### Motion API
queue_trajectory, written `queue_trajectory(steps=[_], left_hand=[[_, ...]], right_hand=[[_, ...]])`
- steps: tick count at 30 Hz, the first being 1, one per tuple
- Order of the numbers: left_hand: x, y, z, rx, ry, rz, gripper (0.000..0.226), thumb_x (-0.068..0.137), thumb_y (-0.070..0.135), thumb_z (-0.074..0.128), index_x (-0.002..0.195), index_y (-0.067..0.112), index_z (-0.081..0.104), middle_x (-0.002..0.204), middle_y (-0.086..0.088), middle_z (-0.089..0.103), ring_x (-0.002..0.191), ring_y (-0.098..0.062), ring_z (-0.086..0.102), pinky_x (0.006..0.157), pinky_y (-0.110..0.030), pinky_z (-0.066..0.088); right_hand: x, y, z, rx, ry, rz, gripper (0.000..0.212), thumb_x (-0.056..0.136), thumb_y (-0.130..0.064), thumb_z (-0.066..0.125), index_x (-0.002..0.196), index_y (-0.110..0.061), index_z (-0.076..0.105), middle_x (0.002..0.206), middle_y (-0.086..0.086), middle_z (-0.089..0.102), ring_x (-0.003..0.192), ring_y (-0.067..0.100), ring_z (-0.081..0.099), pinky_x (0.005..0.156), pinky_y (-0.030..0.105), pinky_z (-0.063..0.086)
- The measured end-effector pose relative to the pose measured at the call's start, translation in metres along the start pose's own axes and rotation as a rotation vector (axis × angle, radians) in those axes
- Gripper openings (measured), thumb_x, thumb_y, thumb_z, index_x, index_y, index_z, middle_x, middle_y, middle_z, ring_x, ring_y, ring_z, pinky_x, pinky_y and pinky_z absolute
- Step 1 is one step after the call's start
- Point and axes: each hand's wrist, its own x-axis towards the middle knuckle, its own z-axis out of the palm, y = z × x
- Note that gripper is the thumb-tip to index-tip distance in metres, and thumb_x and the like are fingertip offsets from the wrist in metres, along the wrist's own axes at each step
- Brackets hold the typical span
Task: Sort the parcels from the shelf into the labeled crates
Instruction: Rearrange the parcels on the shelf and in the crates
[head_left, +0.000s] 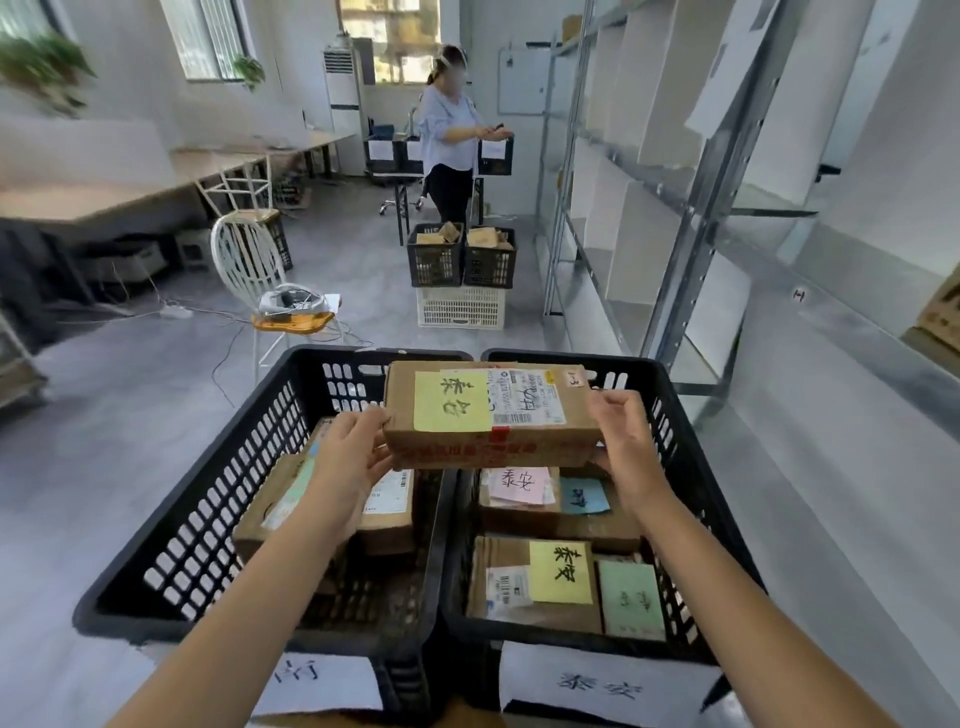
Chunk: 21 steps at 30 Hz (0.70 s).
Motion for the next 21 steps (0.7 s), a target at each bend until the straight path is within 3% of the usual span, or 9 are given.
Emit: queue_trajectory(steps=[2,5,7,11,15,21], left_hand=[[-0.003,-0.004,0.01,0.005,-0.024,0.015,0.008,0.096,0.012,0.052,0.101,0.006,0.05,0.098,-0.013,0.069,0.074,-0.015,0.071,0.064,-0.023,0.057],[-0.003,-0.009,0.022,0.019,-0.076,0.021,0.011,0.097,0.012,0.051,0.105,0.005,0.051,0.097,-0.013,0.07,0.076,-0.016,0.072,0.068,-0.025,0.058],[0.0,-0.011,0.033,0.024,-0.086,0.021,0.012,0.097,0.012,0.053,0.105,0.004,0.052,0.1,-0.016,0.071,0.083,-0.019,0.073,0.073,-0.028,0.057],[0.009,-0.016,0.056,0.065,-0.108,0.001,0.01,0.096,0.018,0.057,0.101,0.009,0.056,0.11,-0.02,0.07,0.101,-0.028,0.07,0.088,-0.036,0.055],[0.014,-0.017,0.074,0.124,-0.122,0.014,0.014,0.098,0.017,0.053,0.103,0.01,0.064,0.114,-0.012,0.07,0.113,-0.021,0.065,0.106,-0.038,0.048],[0.023,-0.028,0.077,0.167,-0.085,0.012,0.017,0.099,0.017,0.051,0.108,0.015,0.065,0.117,-0.006,0.068,0.117,-0.016,0.062,0.11,-0.037,0.044]], right_hand=[[0.0,-0.001,-0.008,0.03,0.041,0.101,0.041,0.09,-0.051,0.062,0.108,-0.016,0.052,0.113,0.014,0.066,0.101,0.027,0.067,0.089,0.044,0.057],[0.001,0.003,-0.027,0.137,0.042,0.282,0.06,0.083,-0.051,0.071,0.121,-0.007,0.056,0.107,0.01,0.073,0.091,0.019,0.073,0.074,0.032,0.058],[0.001,0.003,-0.043,0.142,-0.036,0.366,0.07,0.077,-0.056,0.075,0.126,-0.008,0.06,0.11,0.011,0.075,0.098,0.023,0.073,0.078,0.037,0.058],[0.0,-0.005,-0.068,0.144,-0.079,0.387,0.043,0.089,-0.047,0.065,0.117,-0.013,0.07,0.109,0.009,0.076,0.108,0.027,0.069,0.093,0.048,0.055],[0.005,-0.008,-0.084,0.214,0.102,0.368,0.039,0.087,-0.047,0.068,0.11,-0.015,0.07,0.1,0.006,0.078,0.105,0.027,0.068,0.09,0.048,0.056],[0.006,0.0,-0.092,0.198,0.312,0.375,0.051,0.089,-0.052,0.064,0.125,-0.015,0.06,0.113,0.008,0.07,0.105,0.025,0.065,0.082,0.043,0.058]])
